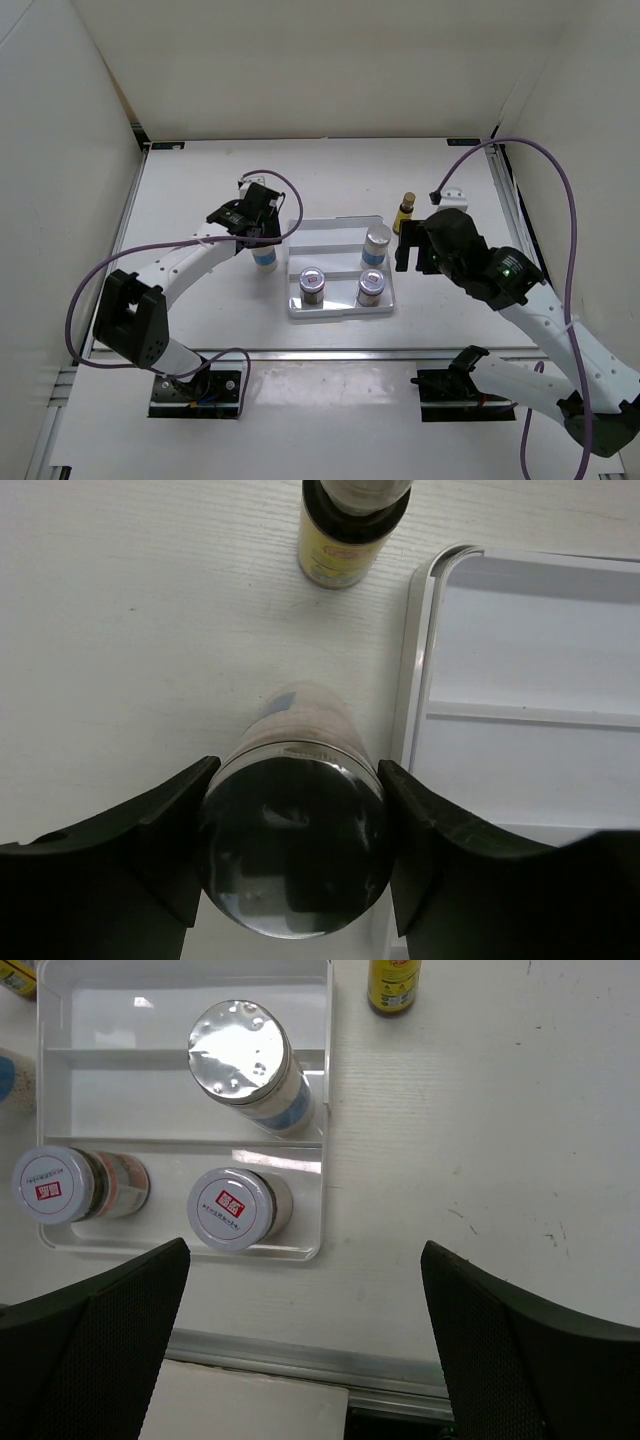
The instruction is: Organize the condiment bottles
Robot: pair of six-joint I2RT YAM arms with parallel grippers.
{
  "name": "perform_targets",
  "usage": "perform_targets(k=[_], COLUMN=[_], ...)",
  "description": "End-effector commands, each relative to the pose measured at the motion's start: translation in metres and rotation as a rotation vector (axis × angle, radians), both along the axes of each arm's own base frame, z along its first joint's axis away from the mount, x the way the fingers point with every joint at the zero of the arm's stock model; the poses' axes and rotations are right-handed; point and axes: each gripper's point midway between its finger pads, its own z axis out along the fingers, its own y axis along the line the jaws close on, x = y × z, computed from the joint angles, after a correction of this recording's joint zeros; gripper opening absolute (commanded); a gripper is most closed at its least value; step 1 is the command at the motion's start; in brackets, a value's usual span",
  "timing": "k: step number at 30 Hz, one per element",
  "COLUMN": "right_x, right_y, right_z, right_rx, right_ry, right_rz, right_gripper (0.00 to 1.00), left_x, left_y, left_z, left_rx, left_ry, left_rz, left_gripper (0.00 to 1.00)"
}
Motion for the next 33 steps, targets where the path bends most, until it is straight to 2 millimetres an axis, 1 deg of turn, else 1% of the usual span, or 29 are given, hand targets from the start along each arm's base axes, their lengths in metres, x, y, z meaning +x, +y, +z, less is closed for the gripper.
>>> perform_targets(k=[1, 3, 4, 5, 7, 8, 9, 10, 11, 12, 13, 14, 15, 16, 17, 18, 19, 20, 21, 23, 24, 25, 27, 28, 30, 31, 32, 33], right_x=[-0.006, -0.007, -0.008, -0.010, -0.009, -0.010, -0.010, -0.010, -0.011, -0.011, -0.011, -0.012, -0.013, -0.015, -0.015, -0.015, -0.016, -0.016, -0.016, -0.017, -0.017, -0.017, -0.017, -0.017, -0.017, -0.017, -0.017, -0.020], right_y=[-0.007, -0.008, -0.010, -0.011, -0.011, -0.012, -0.012, -0.012, -0.012, -0.012, -0.011, -0.012, -0.010, -0.012, -0.012, -0.012, -0.013, -0.013, -0.013, -0.012, -0.012, -0.012, -0.012, -0.012, -0.012, -0.012, -0.012, -0.015], right_z=[0.007, 0.009, 0.007, 0.010, 0.010, 0.006, 0.005, 0.005, 0.001, 0.001, 0.001, 0.003, 0.003, 0.001, 0.001, 0.001, 0.003, 0.000, 0.000, 0.000, 0.000, 0.000, -0.001, -0.001, -0.001, -0.001, -0.001, -0.004], right_rx=[0.013, 0.020, 0.013, 0.020, 0.013, 0.006, 0.006, 0.006, -0.002, -0.002, 0.003, 0.009, 0.014, 0.007, 0.007, 0.007, 0.014, 0.008, 0.008, 0.012, 0.012, 0.012, 0.004, 0.004, 0.004, 0.004, 0.004, -0.002], right_ry=[-0.021, -0.029, -0.021, -0.029, -0.031, -0.023, -0.023, -0.023, -0.015, -0.015, -0.011, -0.017, -0.013, -0.005, -0.005, -0.005, -0.013, -0.007, -0.007, -0.002, -0.002, -0.002, -0.004, -0.004, -0.004, -0.004, -0.004, 0.002], right_rz=[-0.014, -0.014, -0.014, -0.014, -0.008, -0.008, -0.008, -0.008, -0.008, -0.008, -0.002, -0.001, 0.005, 0.005, 0.005, 0.005, 0.005, 0.005, 0.005, 0.012, 0.012, 0.012, 0.019, 0.019, 0.019, 0.019, 0.019, 0.019], right_gripper=[1.00, 1.00, 1.00, 1.00, 1.00, 1.00, 1.00, 1.00, 1.00, 1.00, 1.00, 1.00, 1.00, 1.00, 1.00, 1.00, 1.00, 1.00, 1.00, 1.00, 1.00, 1.00, 1.00, 1.00, 1.00, 1.00, 1.00, 1.00], left_x=[0.013, 0.016, 0.010, 0.011, 0.008, 0.004, 0.005, 0.003, -0.001, 0.000, -0.001, 0.000, 0.000, 0.001, 0.004, 0.003, 0.005, 0.006, 0.005, 0.009, 0.010, 0.011, 0.009, 0.009, 0.010, 0.010, 0.010, 0.008], left_y=[-0.003, 0.003, -0.004, -0.004, -0.014, -0.023, -0.029, -0.033, -0.044, -0.052, -0.060, -0.067, -0.077, -0.080, -0.089, -0.093, -0.095, -0.102, -0.108, -0.110, -0.112, -0.113, -0.119, -0.120, -0.121, -0.121, -0.122, -0.125], left_z=[0.032, 0.049, 0.062, 0.078, 0.104, 0.113, 0.123, 0.131, 0.136, 0.140, 0.138, 0.127, 0.127, 0.121, 0.111, 0.105, 0.099, 0.089, 0.086, 0.079, 0.071, 0.066, 0.057, 0.057, 0.046, 0.046, 0.042, 0.042], left_rx=[-0.046, -0.037, -0.039, -0.027, -0.056, -0.072, -0.088, -0.103, -0.123, -0.137, -0.148, -0.139, -0.143, -0.145, -0.139, -0.137, -0.136, -0.127, -0.132, -0.127, -0.124, -0.125, -0.129, -0.139, -0.129, -0.129, -0.122, -0.131], left_ry=[-0.088, -0.134, -0.162, -0.201, -0.261, -0.279, -0.299, -0.316, -0.318, -0.319, -0.308, -0.279, -0.280, -0.263, -0.251, -0.238, -0.224, -0.210, -0.206, -0.201, -0.184, -0.175, -0.153, -0.152, -0.131, -0.131, -0.123, -0.121], left_rz=[0.018, 0.054, 0.032, 0.043, 0.016, -0.009, -0.020, -0.030, -0.062, -0.081, -0.104, -0.122, -0.139, -0.140, -0.151, -0.154, -0.146, -0.157, -0.161, -0.149, -0.139, -0.132, -0.136, -0.125, -0.117, -0.117, -0.117, -0.118], left_gripper=[0.48, 0.44, 0.37, 0.35, 0.30, 0.23, 0.20, 0.19, 0.16, 0.16, 0.16, 0.15, 0.13, 0.13, 0.12, 0.12, 0.11, 0.11, 0.11, 0.11, 0.11, 0.11, 0.11, 0.11, 0.11, 0.11, 0.11, 0.11])
